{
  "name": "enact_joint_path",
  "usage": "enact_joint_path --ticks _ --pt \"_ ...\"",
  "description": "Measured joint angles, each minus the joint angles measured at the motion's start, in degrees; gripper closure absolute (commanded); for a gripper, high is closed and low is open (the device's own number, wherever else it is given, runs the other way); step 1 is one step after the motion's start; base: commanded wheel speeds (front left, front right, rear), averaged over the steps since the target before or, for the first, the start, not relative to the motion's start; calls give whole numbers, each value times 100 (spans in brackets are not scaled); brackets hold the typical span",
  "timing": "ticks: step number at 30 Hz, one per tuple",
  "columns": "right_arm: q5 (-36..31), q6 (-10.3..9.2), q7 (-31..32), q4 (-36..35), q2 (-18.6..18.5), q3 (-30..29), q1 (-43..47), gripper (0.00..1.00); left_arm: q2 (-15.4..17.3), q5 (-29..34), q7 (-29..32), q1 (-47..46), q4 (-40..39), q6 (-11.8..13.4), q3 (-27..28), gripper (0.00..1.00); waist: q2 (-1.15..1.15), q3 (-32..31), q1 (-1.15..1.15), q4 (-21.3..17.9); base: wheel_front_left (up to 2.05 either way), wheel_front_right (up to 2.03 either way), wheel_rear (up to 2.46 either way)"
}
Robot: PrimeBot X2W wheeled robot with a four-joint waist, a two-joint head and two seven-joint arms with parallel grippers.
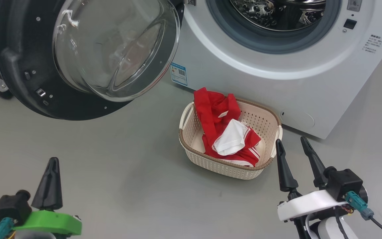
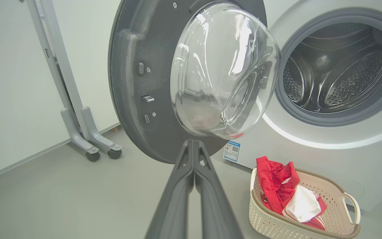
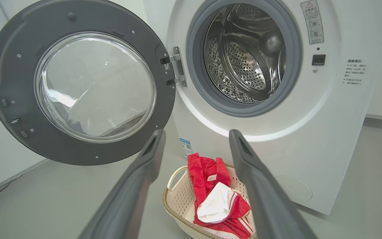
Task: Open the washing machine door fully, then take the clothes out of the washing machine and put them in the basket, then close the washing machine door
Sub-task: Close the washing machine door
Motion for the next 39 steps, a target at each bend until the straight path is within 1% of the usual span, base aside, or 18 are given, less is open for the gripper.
enact_joint_path --ticks 2,7,13,20,24,27,31,35,39 --pt "-20 -2 0 -1 -1 20 -32 0 14 -9 0 -12 -131 -1 113 100 0 59 0 -36 0 0 0" --pt "-131 -10 2 -13 -2 127 -170 0 199 -71 -2 -309 -579 -1 515 100 0 247 0 -136 0 0 0" --pt "-245 -53 91 -48 -19 223 -308 0 652 -216 -2 -835 -932 -2 1082 100 0 530 0 -280 0 0 0" --pt "-439 -62 209 -100 -64 321 -530 0 1261 -697 -35 -1495 -947 -2 1744 100 0 897 0 -477 0 0 0" --pt "-516 -62 255 -114 -80 371 -687 0 1657 -1044 -26 -1848 -644 -2 2078 100 0 1085 0 -626 0 0 0" --pt "-533 -62 256 -112 -86 393 -758 0 1875 -1467 133 -2165 -297 -2 2426 100 0 1197 0 -760 0 0 0" --pt "-552 -60 256 -100 -86 445 -811 0 2017 -2153 452 -2547 308 -2 2914 100 0 1320 0 -950 0 0 0" --pt "-552 -60 255 -79 -86 488 -828 0 2264 -2626 799 -2927 933 -2 3288 100 0 1421 0 -1131 0 0 0" --pt "-552 -59 255 -58 -86 528 -926 0 2395 -3265 1184 -3357 1556 23 3687 100 0 1503 0 -1300 0 0 0"
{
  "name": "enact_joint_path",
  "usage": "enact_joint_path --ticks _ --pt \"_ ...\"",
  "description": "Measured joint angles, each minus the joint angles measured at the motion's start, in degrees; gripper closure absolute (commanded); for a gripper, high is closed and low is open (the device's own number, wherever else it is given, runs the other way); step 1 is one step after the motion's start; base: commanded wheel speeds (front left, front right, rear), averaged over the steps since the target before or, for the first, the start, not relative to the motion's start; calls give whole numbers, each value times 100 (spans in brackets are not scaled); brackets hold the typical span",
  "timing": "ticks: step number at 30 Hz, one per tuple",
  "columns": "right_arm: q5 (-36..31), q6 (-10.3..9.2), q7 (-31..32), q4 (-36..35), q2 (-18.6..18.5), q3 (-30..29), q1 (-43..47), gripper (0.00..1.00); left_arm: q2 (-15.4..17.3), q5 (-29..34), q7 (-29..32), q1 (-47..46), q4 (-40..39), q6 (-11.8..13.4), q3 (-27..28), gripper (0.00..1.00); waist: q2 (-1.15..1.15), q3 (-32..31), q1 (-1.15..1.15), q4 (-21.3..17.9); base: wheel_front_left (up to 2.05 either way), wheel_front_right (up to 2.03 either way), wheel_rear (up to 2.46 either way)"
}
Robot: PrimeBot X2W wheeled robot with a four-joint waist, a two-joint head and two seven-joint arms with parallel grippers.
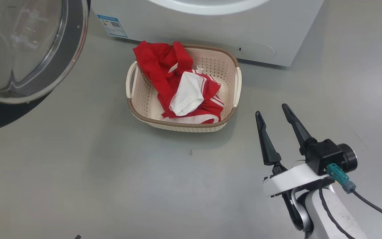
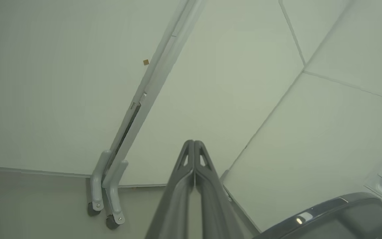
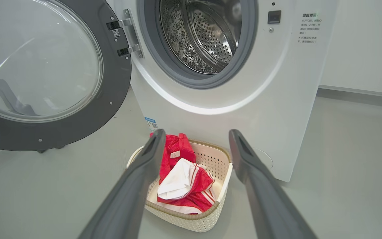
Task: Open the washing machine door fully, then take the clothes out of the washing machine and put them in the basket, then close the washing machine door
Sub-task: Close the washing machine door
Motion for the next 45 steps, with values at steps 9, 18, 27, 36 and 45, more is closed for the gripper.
enact_joint_path --ticks 9,18,27,36,45 --pt "1 -44 -10 55 0 14 -92 0 176 -1189 948 -816 1335 644 834 100 0 124 0 -307 0 0 0" --pt "1 -52 -54 77 1 27 -98 0 319 -1556 1636 -1296 2037 1080 1053 100 0 178 0 -384 0 0 0" --pt "1 -53 -101 140 1 73 -165 0 408 -1766 2210 -1605 2448 1146 938 100 0 168 0 -403 0 0 0" --pt "2 -101 -111 189 1 97 -215 0 470 -1766 2625 -1681 2759 1195 784 100 0 136 0 -412 0 0 0" --pt "16 -103 -153 246 1 126 -217 0 567 -1796 3047 -1855 3129 1252 764 100 0 92 0 -413 0 0 0"
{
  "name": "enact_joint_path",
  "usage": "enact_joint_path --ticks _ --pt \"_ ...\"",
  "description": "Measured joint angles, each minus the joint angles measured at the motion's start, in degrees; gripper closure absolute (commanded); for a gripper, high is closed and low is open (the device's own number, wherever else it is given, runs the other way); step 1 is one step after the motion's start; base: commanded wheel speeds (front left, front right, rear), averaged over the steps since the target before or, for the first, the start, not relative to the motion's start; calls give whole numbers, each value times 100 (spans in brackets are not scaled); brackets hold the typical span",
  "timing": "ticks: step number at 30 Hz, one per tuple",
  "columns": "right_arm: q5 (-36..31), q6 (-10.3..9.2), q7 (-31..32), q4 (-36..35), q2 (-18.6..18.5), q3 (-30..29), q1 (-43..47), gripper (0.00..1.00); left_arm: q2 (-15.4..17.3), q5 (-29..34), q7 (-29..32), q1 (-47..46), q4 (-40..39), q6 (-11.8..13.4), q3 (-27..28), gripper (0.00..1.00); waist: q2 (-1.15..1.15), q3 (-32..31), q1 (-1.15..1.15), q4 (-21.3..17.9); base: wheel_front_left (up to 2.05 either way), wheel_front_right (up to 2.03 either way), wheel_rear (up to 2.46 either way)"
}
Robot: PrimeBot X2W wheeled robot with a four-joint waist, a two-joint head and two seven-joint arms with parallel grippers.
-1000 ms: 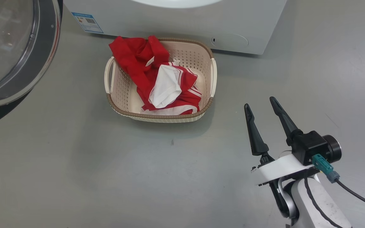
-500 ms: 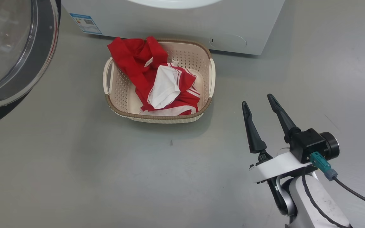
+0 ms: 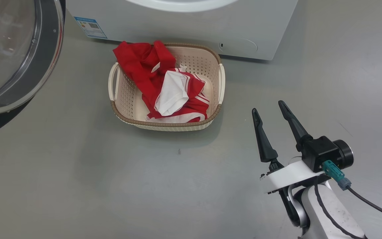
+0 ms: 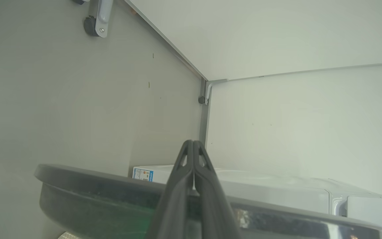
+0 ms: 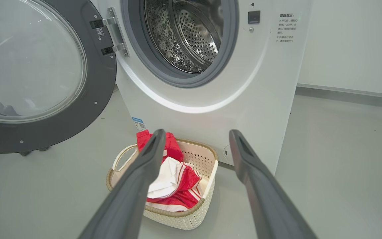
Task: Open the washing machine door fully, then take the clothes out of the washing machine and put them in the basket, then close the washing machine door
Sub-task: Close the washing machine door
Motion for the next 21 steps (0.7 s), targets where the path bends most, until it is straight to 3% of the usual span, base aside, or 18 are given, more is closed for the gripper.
enact_joint_path --ticks 16,21 --pt "77 -40 -40 126 0 12 -4 0 131 4 915 -59 248 -19 -412 100 0 -133 0 -4 0 0 0" --pt "104 -40 -49 159 1 9 -4 0 65 15 1276 -57 326 -171 -559 100 0 -234 0 6 0 0 0"
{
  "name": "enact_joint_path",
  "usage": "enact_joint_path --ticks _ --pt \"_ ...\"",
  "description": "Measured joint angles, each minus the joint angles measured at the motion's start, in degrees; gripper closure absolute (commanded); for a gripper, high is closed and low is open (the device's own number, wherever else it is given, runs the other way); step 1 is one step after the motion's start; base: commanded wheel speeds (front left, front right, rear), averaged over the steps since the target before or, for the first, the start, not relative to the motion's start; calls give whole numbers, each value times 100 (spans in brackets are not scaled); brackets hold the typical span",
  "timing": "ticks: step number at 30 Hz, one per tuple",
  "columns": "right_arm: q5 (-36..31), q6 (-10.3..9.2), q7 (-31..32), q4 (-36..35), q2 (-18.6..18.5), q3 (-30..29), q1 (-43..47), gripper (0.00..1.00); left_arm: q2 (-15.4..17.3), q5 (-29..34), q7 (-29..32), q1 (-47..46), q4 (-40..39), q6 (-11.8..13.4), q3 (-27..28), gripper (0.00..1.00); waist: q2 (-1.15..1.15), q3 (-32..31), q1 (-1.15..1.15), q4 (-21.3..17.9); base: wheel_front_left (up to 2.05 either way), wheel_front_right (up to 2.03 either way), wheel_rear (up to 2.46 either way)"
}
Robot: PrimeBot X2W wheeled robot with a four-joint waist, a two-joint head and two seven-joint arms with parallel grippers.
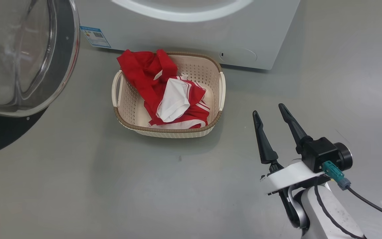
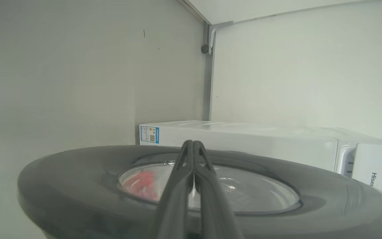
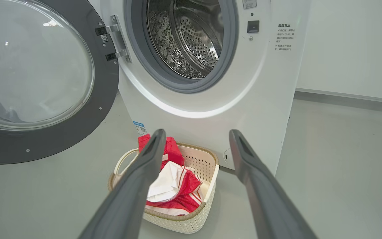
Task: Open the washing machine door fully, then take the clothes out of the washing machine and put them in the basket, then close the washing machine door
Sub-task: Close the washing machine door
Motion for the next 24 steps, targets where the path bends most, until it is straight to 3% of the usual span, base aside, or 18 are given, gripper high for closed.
enact_joint_path --ticks 9,24 --pt "33 -1 -1 32 1 -19 5 0 -241 7 489 75 77 -299 -214 100 0 -190 0 51 0 0 0" --pt "160 -1 -8 63 5 -9 21 0 -643 -211 1939 231 147 -847 -335 100 0 -418 0 143 0 0 0"
